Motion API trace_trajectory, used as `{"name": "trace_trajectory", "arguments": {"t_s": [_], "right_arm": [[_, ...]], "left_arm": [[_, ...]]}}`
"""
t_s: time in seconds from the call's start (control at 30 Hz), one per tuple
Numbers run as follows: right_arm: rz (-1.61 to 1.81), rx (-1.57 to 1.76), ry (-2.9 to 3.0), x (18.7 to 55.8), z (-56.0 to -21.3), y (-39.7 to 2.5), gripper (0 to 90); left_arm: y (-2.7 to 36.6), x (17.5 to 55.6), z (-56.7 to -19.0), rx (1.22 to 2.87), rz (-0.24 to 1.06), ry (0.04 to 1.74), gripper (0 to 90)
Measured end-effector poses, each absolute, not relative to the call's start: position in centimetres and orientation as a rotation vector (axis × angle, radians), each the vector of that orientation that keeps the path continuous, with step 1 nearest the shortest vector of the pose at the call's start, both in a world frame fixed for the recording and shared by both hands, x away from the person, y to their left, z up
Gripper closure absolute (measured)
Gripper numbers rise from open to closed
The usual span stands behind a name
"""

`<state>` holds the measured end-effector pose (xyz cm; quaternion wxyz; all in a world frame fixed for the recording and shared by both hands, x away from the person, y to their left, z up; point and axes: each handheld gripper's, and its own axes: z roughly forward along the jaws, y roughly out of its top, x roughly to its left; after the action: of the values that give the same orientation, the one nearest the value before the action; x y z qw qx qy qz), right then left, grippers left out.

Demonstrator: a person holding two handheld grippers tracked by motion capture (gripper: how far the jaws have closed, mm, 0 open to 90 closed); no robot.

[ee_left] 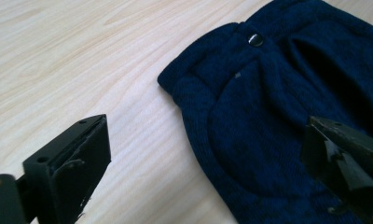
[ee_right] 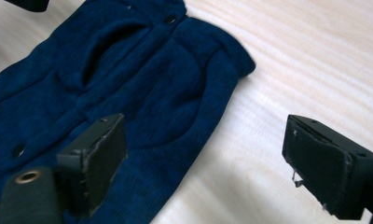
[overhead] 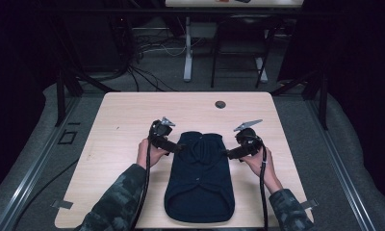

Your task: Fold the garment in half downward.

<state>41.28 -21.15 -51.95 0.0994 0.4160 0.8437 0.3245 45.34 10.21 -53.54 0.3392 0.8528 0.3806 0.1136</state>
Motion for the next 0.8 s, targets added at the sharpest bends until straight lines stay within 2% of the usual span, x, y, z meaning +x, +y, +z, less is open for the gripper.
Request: {"name": "trace_trajectory", "arguments": {"t_s": [0.17, 0.33, 0.63, 0.8], "right_arm": [[0.951, 1.248, 2.508, 42.6, -52.1, -20.4, 15.8], [0.956, 1.266, 2.517, 44.1, -52.7, -19.6, 21.4], [0.932, 1.314, 2.492, 46.6, -53.5, -18.5, 37.5], [0.918, 1.307, 2.493, 47.3, -54.2, -18.3, 50.8]], "left_arm": [[9.6, 46.2, -53.8, 2.221, 0.291, 1.003, 3.9], [9.1, 47.3, -54.1, 2.217, 0.275, 1.015, 8.6], [7.9, 49.2, -54.7, 2.207, 0.278, 1.072, 22.6], [7.4, 49.7, -55.3, 2.232, 0.288, 1.081, 31.0]]}}
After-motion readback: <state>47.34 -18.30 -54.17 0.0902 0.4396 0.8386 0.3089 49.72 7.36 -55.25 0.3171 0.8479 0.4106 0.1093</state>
